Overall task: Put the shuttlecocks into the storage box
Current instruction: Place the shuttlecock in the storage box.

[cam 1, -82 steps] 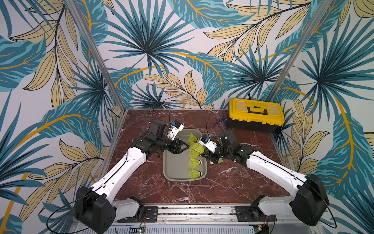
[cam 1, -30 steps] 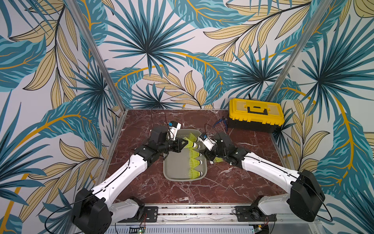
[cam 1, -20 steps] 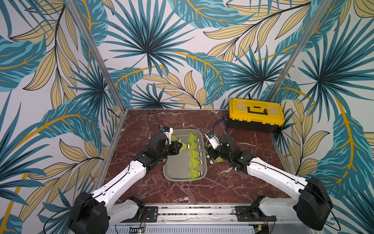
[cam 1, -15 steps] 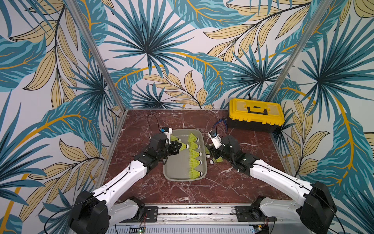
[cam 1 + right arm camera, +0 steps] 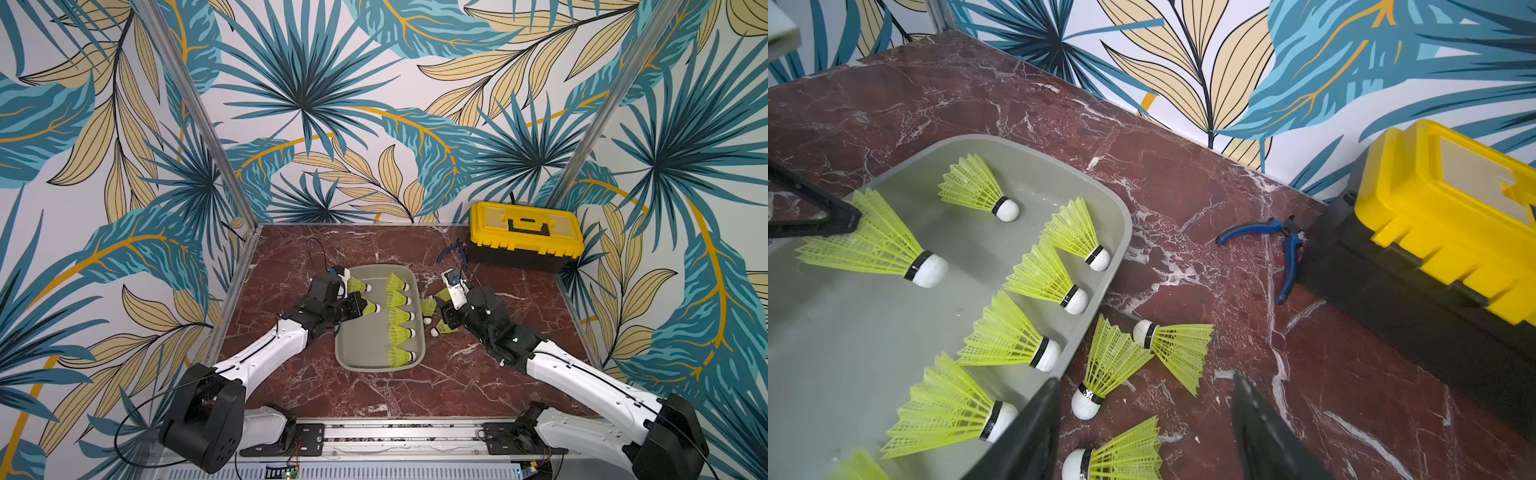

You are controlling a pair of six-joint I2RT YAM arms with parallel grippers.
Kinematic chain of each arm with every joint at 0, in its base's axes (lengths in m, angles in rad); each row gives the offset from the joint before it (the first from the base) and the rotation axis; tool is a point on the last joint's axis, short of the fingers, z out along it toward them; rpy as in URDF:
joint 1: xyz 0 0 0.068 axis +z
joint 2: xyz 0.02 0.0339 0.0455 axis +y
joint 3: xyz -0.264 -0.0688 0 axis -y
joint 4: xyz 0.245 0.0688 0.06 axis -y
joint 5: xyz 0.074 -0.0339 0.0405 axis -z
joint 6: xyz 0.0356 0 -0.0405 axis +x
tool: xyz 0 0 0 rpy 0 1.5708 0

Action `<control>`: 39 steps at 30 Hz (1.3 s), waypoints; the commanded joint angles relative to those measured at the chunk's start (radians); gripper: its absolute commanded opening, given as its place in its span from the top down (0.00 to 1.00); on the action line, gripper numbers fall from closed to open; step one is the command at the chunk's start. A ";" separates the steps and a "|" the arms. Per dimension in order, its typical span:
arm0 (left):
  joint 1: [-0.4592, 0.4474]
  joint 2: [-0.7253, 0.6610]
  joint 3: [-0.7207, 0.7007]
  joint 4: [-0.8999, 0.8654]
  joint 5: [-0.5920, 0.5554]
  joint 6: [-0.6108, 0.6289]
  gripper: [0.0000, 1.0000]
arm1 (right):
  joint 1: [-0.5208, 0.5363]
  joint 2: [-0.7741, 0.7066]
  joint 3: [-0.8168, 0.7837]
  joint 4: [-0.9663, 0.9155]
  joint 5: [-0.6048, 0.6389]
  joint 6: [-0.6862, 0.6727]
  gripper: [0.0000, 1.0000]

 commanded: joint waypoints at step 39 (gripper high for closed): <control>0.126 0.267 0.190 -0.052 -0.023 0.194 1.00 | 0.003 -0.015 -0.036 -0.016 0.037 0.038 0.35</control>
